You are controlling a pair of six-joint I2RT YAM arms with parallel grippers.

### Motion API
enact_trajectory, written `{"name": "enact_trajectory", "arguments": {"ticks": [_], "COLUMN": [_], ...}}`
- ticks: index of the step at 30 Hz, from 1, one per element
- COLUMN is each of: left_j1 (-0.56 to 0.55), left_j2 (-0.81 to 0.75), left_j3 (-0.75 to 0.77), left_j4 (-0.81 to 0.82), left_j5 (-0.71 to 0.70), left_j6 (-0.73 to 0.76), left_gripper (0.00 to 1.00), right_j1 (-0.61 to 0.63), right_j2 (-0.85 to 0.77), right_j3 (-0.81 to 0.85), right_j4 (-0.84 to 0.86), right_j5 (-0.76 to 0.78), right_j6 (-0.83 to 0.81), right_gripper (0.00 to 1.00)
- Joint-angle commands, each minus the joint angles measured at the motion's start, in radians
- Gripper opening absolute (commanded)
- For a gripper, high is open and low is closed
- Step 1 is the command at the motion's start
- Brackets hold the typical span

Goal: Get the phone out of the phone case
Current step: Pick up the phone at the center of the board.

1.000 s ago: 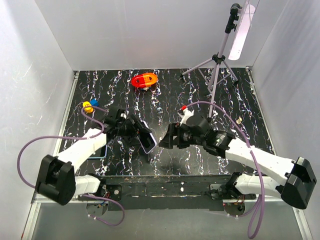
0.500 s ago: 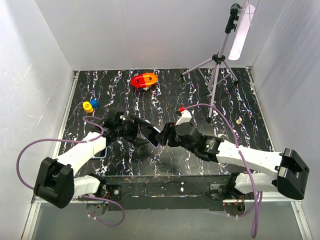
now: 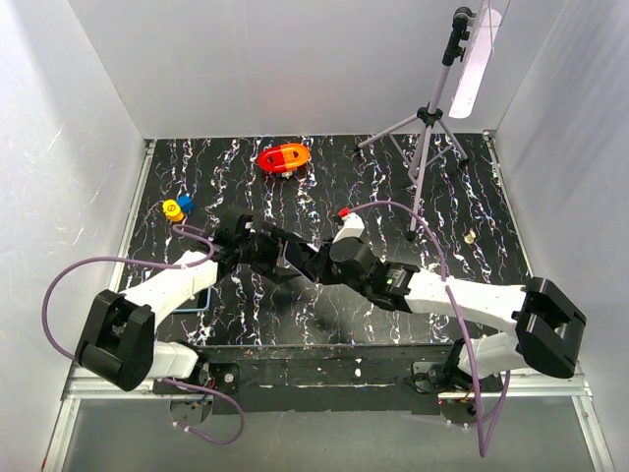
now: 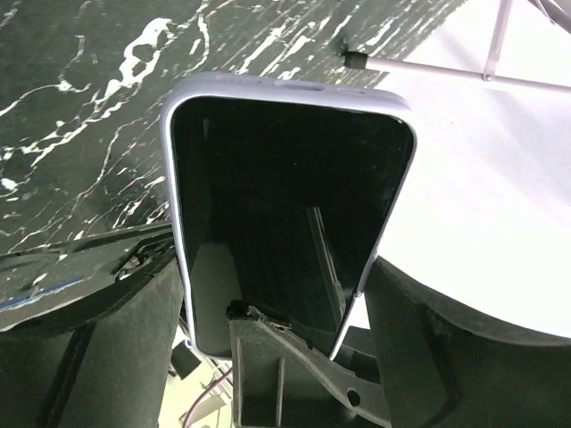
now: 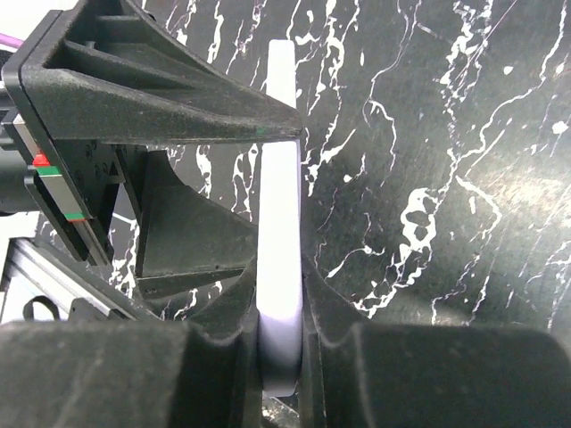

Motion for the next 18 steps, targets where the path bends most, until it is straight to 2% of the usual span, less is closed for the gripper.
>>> {"name": "enact_trajectory", "arguments": {"ticks": [1, 4, 5, 8, 12, 15, 18], "left_j1": [-0.008, -0.007, -0.007, -0.007, 0.001, 0.002, 0.002], "left_j2": [0.004, 0.004, 0.004, -0.015, -0.102, -0.166, -0.196], "left_j3": [0.045, 0.065, 0.072, 0.076, 0.096, 0.163, 0.200], "left_j4": [0.135, 0.045, 0.029, -0.021, -0.061, -0.097, -0.071], "left_j5": [0.067, 0.065, 0.064, 0.053, -0.039, -0.110, -0.032], "left_j6": [0.047, 0.200, 0.248, 0.368, 0.561, 0.804, 1.039], "left_gripper": [0.23, 0.94, 0.98, 0.98, 0.98, 0.98, 0.96], "right_j1": [0.008, 0.001, -0.008, -0.049, -0.107, -0.185, -0.317], "right_j2": [-0.015, -0.070, -0.089, -0.129, -0.164, -0.186, -0.201], "right_j3": [0.067, 0.027, 0.015, -0.007, -0.012, 0.014, 0.047], "right_j4": [-0.021, -0.038, -0.049, -0.069, -0.173, -0.283, -0.424], "right_j5": [0.027, 0.033, 0.028, -0.015, -0.094, -0.281, -0.542], "right_j6": [-0.071, -0.087, -0.084, -0.085, -0.132, -0.224, -0.298], "right_gripper": [0.01, 0.01, 0.01, 0.01, 0.01, 0.01, 0.01]}}
